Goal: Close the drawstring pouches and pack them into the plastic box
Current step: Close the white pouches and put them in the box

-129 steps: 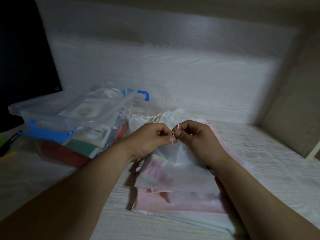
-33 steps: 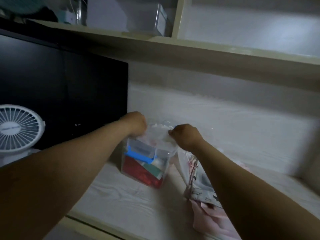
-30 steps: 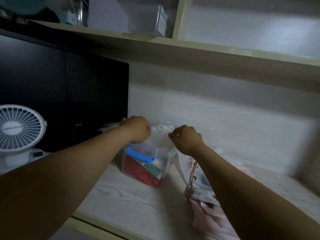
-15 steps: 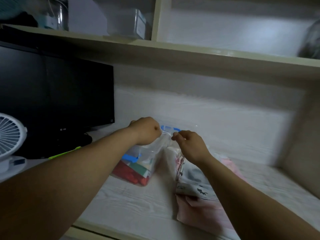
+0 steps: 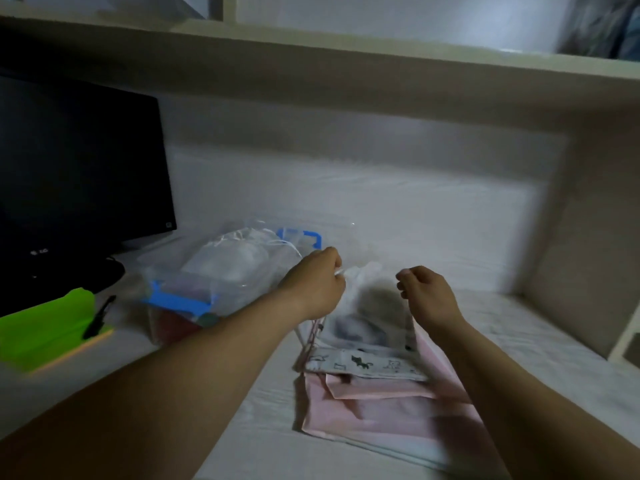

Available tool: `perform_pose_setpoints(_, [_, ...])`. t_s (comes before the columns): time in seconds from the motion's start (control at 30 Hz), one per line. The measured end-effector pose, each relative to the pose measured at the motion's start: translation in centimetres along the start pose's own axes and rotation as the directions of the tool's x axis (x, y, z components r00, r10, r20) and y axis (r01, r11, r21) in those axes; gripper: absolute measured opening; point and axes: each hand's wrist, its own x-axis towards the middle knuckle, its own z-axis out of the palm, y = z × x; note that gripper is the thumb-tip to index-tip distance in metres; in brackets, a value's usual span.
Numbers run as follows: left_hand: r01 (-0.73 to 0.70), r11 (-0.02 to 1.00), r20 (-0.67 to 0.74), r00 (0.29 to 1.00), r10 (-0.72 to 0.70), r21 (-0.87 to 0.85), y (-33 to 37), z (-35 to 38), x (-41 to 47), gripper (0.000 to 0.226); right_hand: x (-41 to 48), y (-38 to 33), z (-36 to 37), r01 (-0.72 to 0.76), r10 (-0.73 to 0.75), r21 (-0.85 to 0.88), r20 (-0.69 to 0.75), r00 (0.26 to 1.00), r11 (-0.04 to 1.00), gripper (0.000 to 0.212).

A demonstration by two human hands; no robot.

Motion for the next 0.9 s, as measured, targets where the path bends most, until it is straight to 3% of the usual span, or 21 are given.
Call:
perform_pose_setpoints(0.13, [0.167,0.985,0.07,0.983,-0.17,0.045,-1.9,3.6,0.0,0.016,0.3,3.3,0.2,-0.11,0.11,-0.005,0.008,0.994,0.994,0.023])
perform_pose_setpoints(0.27, [0.228,0.974,0.064,0.972,-0.227,0.004,-3.1,5.8,0.4,0.016,0.3,5.3,1.1,-0.197,0.198,0.033,-0.006,0.98,0.98,0.014])
perform_pose_setpoints(0.43, [0.228,0.972,-0.017,0.973,-0.23,-0.06,-4.5,7.1,1.3,0.024,0.6,5.5,1.3,-0.15,0.155,-0.094,0.057,0.986,0.984,0.013])
perform_pose_setpoints(0.57, [0.168,0.975,-0.002,0.985,-0.17,-0.145,-4.9,7.2,1.2,0.03,0.5,5.6,1.6,-0.19,0.191,-0.018,0.07,0.979,0.982,0.015])
perform_pose_setpoints(0.67, [0.171,0.973,0.01,0.985,-0.171,-0.155,-4.9,7.4,1.0,0.032,0.6,5.4,1.6,-0.103,0.106,-0.066,0.048,0.993,0.992,0.012])
perform_pose_setpoints(0.83, [0.185,0.971,0.016,0.983,-0.185,-0.152,-4.6,7.4,0.7,0.038,0.3,4.9,1.8,-0.033,0.047,-0.092,0.152,0.987,0.995,0.021])
perform_pose_setpoints(0.9, [0.18,0.967,0.006,0.983,-0.182,-0.182,-4.4,7.4,0.7,0.039,0.0,4.4,1.7,-0.019,0.018,0.003,0.134,0.991,1.0,0.019])
